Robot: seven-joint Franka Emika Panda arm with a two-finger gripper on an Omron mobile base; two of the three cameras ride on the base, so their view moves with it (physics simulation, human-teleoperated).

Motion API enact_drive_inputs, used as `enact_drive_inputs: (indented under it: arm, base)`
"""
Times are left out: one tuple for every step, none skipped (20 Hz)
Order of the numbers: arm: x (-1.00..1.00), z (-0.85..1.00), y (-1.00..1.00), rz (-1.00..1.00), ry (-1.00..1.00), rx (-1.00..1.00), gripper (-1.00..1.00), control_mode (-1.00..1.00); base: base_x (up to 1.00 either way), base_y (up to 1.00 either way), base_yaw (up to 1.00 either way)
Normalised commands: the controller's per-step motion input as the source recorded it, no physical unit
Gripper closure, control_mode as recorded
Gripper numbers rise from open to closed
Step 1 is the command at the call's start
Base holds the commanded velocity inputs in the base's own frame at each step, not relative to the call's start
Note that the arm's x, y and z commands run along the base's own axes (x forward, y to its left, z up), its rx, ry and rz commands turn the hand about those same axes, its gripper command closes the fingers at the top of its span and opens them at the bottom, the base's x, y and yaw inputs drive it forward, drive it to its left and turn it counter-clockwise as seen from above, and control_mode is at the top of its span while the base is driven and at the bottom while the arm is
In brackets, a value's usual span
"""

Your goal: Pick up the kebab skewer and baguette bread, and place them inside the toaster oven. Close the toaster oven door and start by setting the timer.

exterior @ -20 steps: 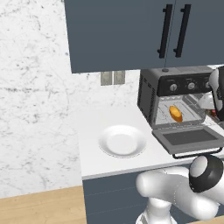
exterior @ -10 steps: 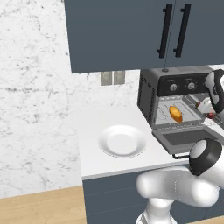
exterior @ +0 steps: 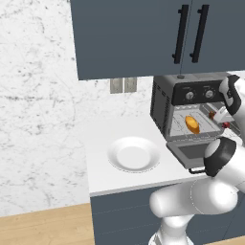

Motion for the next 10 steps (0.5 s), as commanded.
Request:
enact_drive_inputs:
  arm:
    - [0.00, -0.23, -0.01, 0.05, 0.00, 0.00, 1.00, -1.00]
    - [0.00, -0.34, 0.00, 0.03, 0.00, 0.00, 1.00, -1.00]
    - [0.01, -0.31, 0.00, 0.02, 0.00, 0.00, 1.00, -1.00]
    - [0.13, -0.26, 0.00, 0.01, 0.00, 0.00, 1.00, -1.00]
    - [0.20, -0.21, 0.00, 0.01, 0.00, 0.00, 1.00, -1.00]
    - [0.25, -0.20, 0.00, 0.01, 0.00, 0.00, 1.00, -1.00]
    - [0.26, -0.20, 0.00, 0.00, 0.00, 0.00, 1.00, -1.00]
    - [0.26, -0.19, 0.00, 0.00, 0.00, 0.00, 1.00, -1.00]
    - [0.31, -0.18, 0.00, 0.00, 0.00, 0.00, 1.00, -1.00]
    - [0.26, -0.16, 0.00, 0.00, 0.00, 0.00, 1.00, -1.00]
  base:
    - [0.00, 0.00, 0.00]
    - [0.00, 0.00, 0.00]
    - [0.00, 0.00, 0.00]
    - [0.00, 0.00, 0.00]
    - [0.00, 0.00, 0.00]
    - [0.00, 0.00, 0.00]
    - [0.00, 0.00, 0.00]
    - [0.00, 0.00, 0.00]
    - [0.00, 0.00, 0.00]
    - [0.00, 0.00, 0.00]
